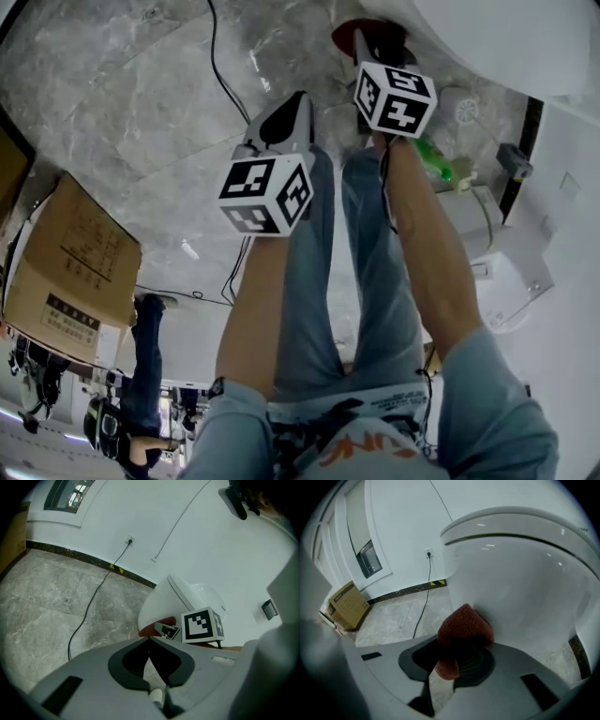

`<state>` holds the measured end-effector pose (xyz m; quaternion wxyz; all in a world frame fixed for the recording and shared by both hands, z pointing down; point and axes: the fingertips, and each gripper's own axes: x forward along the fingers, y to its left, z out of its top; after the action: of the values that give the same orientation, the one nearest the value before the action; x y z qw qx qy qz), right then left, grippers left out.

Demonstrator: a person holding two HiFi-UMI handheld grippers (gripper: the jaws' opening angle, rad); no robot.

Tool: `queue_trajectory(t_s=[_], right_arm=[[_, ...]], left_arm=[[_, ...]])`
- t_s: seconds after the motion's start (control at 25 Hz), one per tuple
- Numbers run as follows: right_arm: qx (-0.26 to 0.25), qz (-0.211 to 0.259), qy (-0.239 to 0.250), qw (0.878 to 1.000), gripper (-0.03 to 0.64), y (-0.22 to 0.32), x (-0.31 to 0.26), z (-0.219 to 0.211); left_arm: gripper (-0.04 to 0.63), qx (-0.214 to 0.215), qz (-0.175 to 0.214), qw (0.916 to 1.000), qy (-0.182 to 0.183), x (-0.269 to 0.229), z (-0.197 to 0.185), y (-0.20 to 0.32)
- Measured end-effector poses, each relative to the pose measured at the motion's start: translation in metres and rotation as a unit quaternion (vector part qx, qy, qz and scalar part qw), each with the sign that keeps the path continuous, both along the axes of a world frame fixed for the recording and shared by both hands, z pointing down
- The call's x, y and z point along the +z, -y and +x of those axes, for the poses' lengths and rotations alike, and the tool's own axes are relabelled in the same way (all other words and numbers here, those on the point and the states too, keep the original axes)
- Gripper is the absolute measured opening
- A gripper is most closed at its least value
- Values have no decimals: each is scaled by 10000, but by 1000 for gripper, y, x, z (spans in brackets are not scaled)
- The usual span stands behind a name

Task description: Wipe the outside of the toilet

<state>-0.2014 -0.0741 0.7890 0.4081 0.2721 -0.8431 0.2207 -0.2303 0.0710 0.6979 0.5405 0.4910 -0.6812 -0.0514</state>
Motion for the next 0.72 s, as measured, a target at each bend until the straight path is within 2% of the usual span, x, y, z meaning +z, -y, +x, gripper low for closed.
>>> queue_trajectory(t_s=[0.2,0.4,0.56,0.72], right_arm=[[-300,105,25,9995,78,0,-5,-40],[-770,165,58,9969,78,-2,-6,-66],[-876,77,110,9961,78,-8,-7,-65],[-984,-117,101,9950,77,-31,-6,-37]], left_arm=[[-6,-218,-75,9997,36,4,-33,-13],[-6,-248,-65,9997,57,5,-48,-11],[-6,-178,-135,9997,67,8,-42,-4],[-6,-40,-173,9998,54,8,-22,5]])
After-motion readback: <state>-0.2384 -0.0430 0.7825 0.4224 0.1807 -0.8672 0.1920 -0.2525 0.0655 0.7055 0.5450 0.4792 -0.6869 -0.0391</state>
